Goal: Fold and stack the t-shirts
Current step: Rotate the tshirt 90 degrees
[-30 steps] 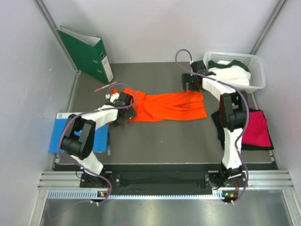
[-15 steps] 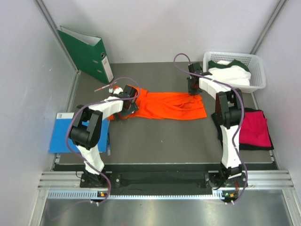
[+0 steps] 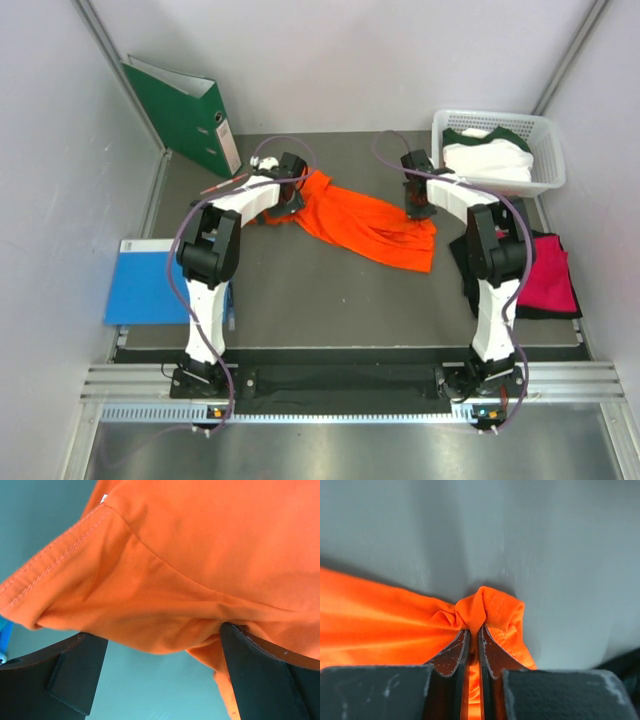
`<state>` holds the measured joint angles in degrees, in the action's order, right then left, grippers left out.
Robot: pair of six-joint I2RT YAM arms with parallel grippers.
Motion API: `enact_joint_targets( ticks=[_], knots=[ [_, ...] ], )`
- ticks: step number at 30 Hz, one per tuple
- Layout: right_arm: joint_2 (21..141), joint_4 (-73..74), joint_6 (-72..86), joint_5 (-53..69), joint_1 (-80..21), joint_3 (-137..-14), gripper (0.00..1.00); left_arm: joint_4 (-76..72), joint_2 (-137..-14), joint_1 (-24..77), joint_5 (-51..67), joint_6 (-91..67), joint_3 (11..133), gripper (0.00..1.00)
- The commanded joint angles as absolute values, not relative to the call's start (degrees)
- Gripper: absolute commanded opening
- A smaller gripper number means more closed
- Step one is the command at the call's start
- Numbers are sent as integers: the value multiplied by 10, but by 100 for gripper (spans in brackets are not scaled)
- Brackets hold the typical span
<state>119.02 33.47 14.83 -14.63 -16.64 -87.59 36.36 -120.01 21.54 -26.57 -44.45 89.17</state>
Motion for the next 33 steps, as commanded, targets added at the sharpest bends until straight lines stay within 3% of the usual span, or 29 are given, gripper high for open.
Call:
enact_joint_targets(
  ticks=[1, 5, 6, 8, 9, 10, 12, 15, 18, 24, 30, 33],
  knots=[
    [1168, 417, 164, -124, -193, -809, 7, 381, -1296, 214, -287, -390, 1016, 98],
    [1129, 417, 172, -96, -208, -760, 12, 401, -1364, 215, -295, -346, 1129, 98],
    [1121, 413, 173, -88, -211, -739, 27, 401, -1375, 214, -294, -338, 1151, 98],
    [1102, 405, 175, -65, -215, -720, 40, 409, -1411, 214, -287, -317, 1215, 98],
    [1097, 402, 177, -63, -215, -707, 54, 432, -1420, 213, -288, -316, 1235, 98],
    [1094, 402, 178, -64, -215, -701, 62, 441, -1426, 213, -290, -315, 1250, 98],
    [1079, 401, 177, -69, -215, -692, 79, 446, -1409, 212, -290, -323, 1222, 98],
    [1055, 397, 179, -82, -214, -692, 89, 368, -1313, 213, -275, -330, 1063, 98],
    [1028, 395, 180, -98, -214, -703, 92, 321, -1185, 213, -252, -361, 881, 98],
    [998, 379, 178, -115, -207, -737, 93, 253, -1053, 228, -155, -449, 672, 98],
    [989, 358, 174, -102, -206, -743, 93, 227, -980, 282, -200, -486, 610, 98],
    [984, 340, 172, -102, -205, -738, 93, 244, -966, 281, -228, -469, 641, 98]
  ],
)
